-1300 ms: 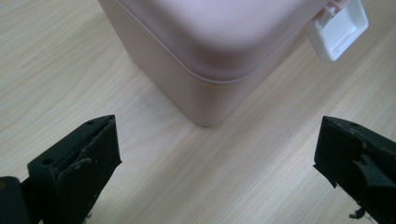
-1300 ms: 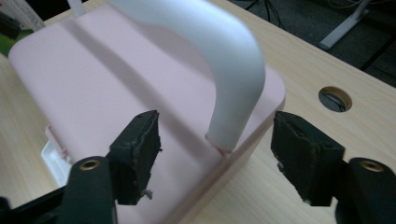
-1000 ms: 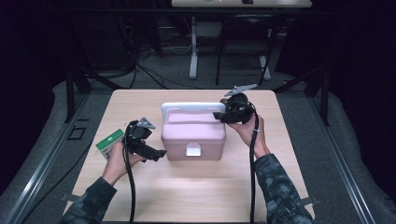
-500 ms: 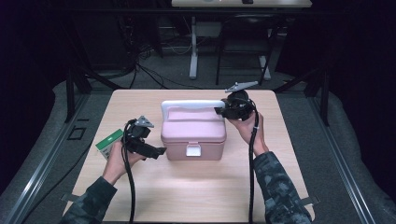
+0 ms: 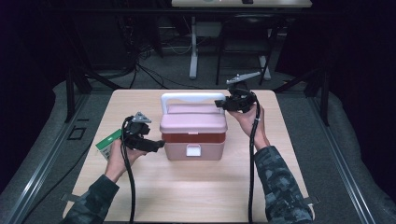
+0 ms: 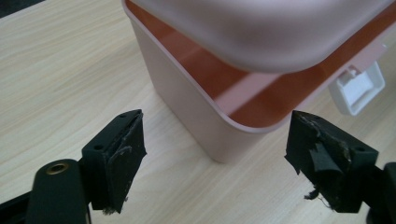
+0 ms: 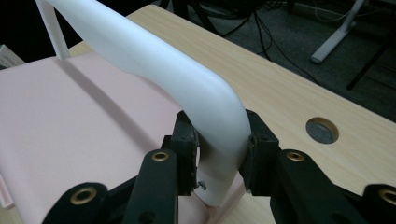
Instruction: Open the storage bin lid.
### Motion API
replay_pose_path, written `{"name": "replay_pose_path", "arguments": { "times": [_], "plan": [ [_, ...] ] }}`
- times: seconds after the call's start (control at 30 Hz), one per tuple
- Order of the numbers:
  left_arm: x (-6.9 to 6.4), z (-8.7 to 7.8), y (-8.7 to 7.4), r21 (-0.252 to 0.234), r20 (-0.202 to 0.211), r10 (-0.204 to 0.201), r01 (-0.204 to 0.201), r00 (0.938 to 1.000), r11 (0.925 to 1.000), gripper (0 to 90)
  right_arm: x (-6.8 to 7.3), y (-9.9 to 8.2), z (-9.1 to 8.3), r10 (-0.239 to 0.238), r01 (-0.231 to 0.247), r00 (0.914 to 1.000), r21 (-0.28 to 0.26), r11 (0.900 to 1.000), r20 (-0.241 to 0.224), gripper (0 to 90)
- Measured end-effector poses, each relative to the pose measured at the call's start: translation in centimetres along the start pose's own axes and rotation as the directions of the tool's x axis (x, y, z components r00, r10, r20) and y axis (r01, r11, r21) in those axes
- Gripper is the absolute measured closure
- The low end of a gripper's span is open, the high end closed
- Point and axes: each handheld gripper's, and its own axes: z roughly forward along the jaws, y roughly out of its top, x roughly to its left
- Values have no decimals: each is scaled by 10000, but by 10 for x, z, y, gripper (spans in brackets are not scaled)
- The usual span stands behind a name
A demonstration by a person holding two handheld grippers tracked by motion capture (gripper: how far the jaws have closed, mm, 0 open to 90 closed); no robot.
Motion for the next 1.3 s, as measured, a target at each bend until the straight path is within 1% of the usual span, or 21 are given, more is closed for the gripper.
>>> {"name": "replay_pose_path", "arguments": {
  "times": [0.07,0.13,0.17,0.2,0.33,0.4,0.43,0.5,0.53,0.57,0.6,0.63,0.7,0.77,0.8,0.83,0.9,0.93,0.97,1.1,1.3],
  "plan": [
    [1,2,0,-66,-101,-90,89,9999,9999,230,-1,2,0,-11,11,10000,45,10000,-29,699],
    [2,3,0,-118,-129,-120,118,9998,9999,242,-2,4,0,84,-83,9999,111,9999,-72,699],
    [2,3,1,-70,-131,-172,171,9998,9998,249,-3,4,0,65,-65,10000,73,10000,-68,699],
    [3,5,1,-200,-187,-311,308,9993,9993,255,-3,5,0,109,-109,9999,53,9999,-50,699],
    [6,7,4,-340,-254,-476,468,9985,9983,286,-4,7,0,176,-176,9998,33,9998,-50,699],
    [8,10,6,-397,-186,-669,661,9976,9970,324,-5,8,0,203,-203,9998,60,9998,-41,699],
    [9,12,6,-404,-236,-697,688,9973,9968,336,-5,8,0,178,-178,9998,46,9998,-33,699],
    [11,19,6,-413,-137,-1021,1015,9947,9940,368,-5,9,0,189,-189,9998,68,9998,-11,699],
    [11,19,6,-413,-137,-1021,1015,9947,9940,394,-5,9,0,189,-189,9998,68,9998,-11,699],
    [12,22,6,-380,-83,-1130,1126,9936,9929,394,-5,9,0,207,-206,9998,52,9998,-28,699],
    [12,25,5,-365,-16,-1244,1242,9922,9916,414,-6,9,0,175,-175,9998,22,9998,-26,699],
    [13,28,4,-400,30,-1309,1309,9914,9906,460,-6,8,0,216,-216,9998,42,9998,-36,699],
    [12,29,4,-424,11,-1293,1292,9916,9907,475,-6,8,0,210,-210,9998,43,9998,-30,699],
    [10,31,3,-425,97,-1266,1269,9919,9910,535,-5,9,0,170,-170,9999,-6,9999,-17,699],
    [8,32,3,-448,119,-1247,1251,9921,9911,535,-5,9,0,170,-170,9999,-6,9999,-17,699],
    [5,34,3,-444,186,-1187,1194,9928,9919,578,-5,9,-1,187,-187,9998,19,9998,4,699],
    [4,35,3,-413,212,-1159,1167,9930,9923,596,-5,9,-1,186,-186,9998,21,9998,16,699],
    [3,36,3,-407,202,-1158,1166,9931,9923,621,-5,9,-1,185,-185,9998,26,9998,25,700],
    [2,36,3,-376,105,-1120,1123,9937,9930,623,-5,9,-1,167,-168,9999,40,9999,38,699],
    [2,37,2,-467,144,-1247,1253,9921,9910,645,-6,9,-2,181,-181,9998,-61,9998,103,700],
    [0,36,2,-510,11,-1267,1266,9919,9906,666,-10,13,-4,259,-256,9995,-141,9996,162,701]
  ]
}}
